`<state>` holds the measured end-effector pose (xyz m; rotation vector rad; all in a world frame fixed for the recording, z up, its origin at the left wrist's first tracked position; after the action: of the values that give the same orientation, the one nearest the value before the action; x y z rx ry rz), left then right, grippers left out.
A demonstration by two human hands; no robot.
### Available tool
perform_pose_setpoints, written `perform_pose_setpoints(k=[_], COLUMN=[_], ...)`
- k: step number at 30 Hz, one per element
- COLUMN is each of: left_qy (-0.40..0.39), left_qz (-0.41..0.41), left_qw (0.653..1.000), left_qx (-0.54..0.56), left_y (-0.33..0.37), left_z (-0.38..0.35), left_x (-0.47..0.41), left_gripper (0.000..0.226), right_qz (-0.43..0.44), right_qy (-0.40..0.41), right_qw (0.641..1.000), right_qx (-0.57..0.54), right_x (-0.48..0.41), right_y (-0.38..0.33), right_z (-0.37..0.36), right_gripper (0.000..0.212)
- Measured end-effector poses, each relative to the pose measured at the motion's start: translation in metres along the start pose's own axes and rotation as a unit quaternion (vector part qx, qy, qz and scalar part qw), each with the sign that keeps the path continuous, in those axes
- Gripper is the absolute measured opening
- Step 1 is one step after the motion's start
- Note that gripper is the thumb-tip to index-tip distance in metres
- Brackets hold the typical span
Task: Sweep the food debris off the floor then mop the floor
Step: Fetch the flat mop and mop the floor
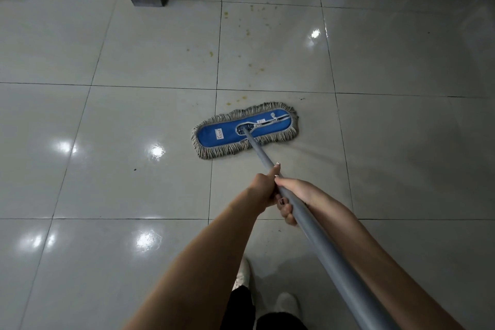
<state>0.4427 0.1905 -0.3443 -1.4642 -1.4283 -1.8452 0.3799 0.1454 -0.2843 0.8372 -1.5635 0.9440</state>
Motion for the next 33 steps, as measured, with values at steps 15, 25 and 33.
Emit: perform_pose_setpoints(k=[15,25,33], left_qy=[0.004,0.043,0.029], left_qz=[0.007,0.019,0.017], left_qw=[1.000,0.999,0.999], left_qx=[0.023,0.021,0.039], left_y=[0.109,0.223,0.298], left_z=[0.029,0.065,0.105], left_x=[-0.051,-0.111,-0.142], left_gripper=[0.030,0.038,0.037], right_qz=[0.003,0.013,0.012], right_qy=[-0.026,-0.032,-0.024], right_qw=[0.999,0.998,0.998], right_qx=[0.034,0.049,0.063], right_x=[-0.030,-0.060,-0.075], right_y=[-0.118,-0.248,-0.333], right_z=[-0.020,-0.037,-0.072], right_gripper=[0.049,0.051,0.052])
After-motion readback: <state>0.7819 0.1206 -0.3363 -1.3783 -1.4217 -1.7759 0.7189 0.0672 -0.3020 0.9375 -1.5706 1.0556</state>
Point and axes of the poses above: each hand's wrist, its own x-axis away from the middle knuckle, its own z-axis out of the back of the hand, y = z × x, the point moved 8 cm from there along -x, towards the middle knuckle, and after that the axes turned 7 degrees about -x, right-handed, at the moved point
